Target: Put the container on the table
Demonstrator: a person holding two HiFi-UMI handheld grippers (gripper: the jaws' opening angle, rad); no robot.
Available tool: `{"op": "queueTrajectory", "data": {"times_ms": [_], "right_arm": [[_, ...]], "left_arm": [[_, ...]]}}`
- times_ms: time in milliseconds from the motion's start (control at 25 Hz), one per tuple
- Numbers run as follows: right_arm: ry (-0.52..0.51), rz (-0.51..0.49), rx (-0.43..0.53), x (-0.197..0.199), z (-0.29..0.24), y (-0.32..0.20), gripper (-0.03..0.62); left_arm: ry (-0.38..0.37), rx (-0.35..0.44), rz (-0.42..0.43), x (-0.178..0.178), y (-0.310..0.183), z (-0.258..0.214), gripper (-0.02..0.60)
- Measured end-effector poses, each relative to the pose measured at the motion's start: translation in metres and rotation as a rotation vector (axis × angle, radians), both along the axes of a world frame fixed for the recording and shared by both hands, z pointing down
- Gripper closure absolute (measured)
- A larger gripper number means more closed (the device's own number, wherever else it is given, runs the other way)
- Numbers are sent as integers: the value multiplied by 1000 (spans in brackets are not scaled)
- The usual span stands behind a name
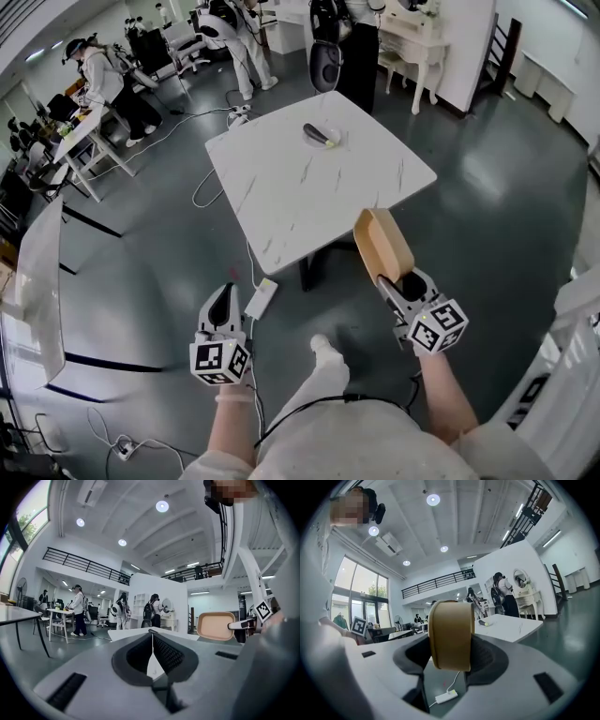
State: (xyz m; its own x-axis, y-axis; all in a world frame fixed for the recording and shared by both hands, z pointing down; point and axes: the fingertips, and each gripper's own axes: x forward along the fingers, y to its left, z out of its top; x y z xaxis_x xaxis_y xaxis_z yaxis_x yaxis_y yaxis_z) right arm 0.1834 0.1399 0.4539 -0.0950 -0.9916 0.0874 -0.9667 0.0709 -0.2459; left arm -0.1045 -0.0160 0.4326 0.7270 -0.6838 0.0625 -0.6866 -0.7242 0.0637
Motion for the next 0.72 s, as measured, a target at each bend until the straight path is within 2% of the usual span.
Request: {"op": "queueTrajectory", "data": {"times_ms": [360,720], "right_arm": [[-25,-28,-39,27,7,-67,367],[-37,-85,-83,43,18,-141,367]], "left_arm": [[-11,-38,2,37,-59,11,574],[-2,-61,-42,55,-128,18,574]]}}
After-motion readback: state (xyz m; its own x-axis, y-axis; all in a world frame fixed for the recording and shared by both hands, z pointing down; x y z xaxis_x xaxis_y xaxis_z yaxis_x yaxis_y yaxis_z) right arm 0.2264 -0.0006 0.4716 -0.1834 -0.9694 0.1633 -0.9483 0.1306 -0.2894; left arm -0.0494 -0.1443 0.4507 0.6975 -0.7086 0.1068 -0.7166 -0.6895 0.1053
